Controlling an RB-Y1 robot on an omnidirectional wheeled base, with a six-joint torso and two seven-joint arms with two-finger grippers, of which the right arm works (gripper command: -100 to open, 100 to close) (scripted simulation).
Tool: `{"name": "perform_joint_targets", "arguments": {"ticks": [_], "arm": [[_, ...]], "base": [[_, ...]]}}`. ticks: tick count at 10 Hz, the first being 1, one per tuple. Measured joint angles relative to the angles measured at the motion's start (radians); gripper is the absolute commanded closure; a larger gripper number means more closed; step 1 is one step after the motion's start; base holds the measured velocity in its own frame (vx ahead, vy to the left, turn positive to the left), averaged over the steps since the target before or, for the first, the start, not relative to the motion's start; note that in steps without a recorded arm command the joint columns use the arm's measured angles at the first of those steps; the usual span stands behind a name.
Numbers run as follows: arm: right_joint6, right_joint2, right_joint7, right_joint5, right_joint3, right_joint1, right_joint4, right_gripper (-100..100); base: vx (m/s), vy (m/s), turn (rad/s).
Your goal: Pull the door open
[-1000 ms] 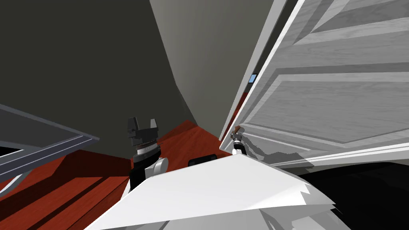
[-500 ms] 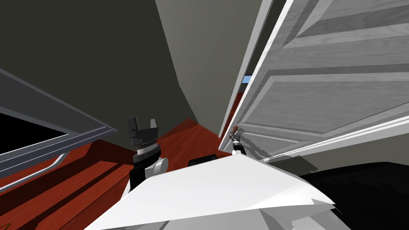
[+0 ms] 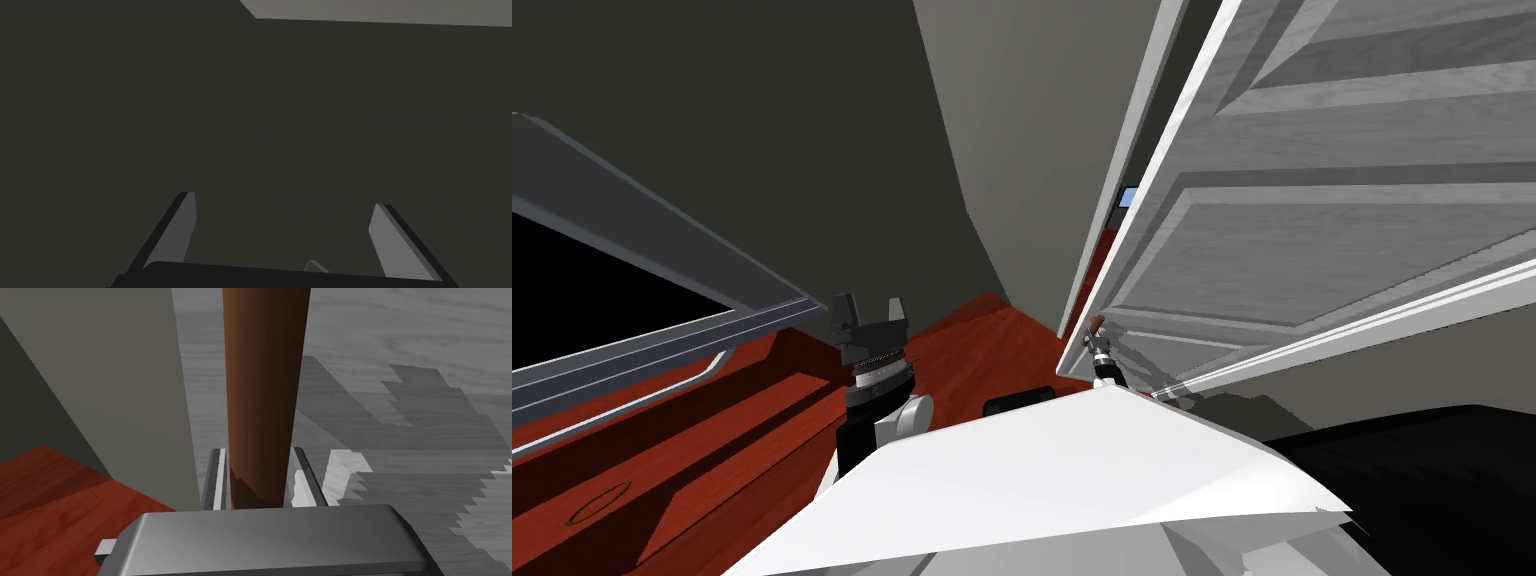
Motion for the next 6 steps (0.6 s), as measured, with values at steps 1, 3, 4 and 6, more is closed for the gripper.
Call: {"name": "perform_joint_targets", "arguments": {"ticks": [1,3,4,6], "arm": [[-0.006,-0.005,-0.011,0.008,0.016,0.004,-0.003,100],[-0.003,-0.017,-0.021,0.02,0.039,0.019,-0.028,100],[-0.006,-0.02,-0.028,0.027,0.051,0.016,-0.024,100],[-0.01,-0.027,-0.036,0.032,0.063,0.024,-0.025,100]], "base": [[-0.236,-0.012,0.045],[-0.232,-0.017,0.046],[-0.095,-0.003,0.018],[-0.157,-0.029,0.108]]}}
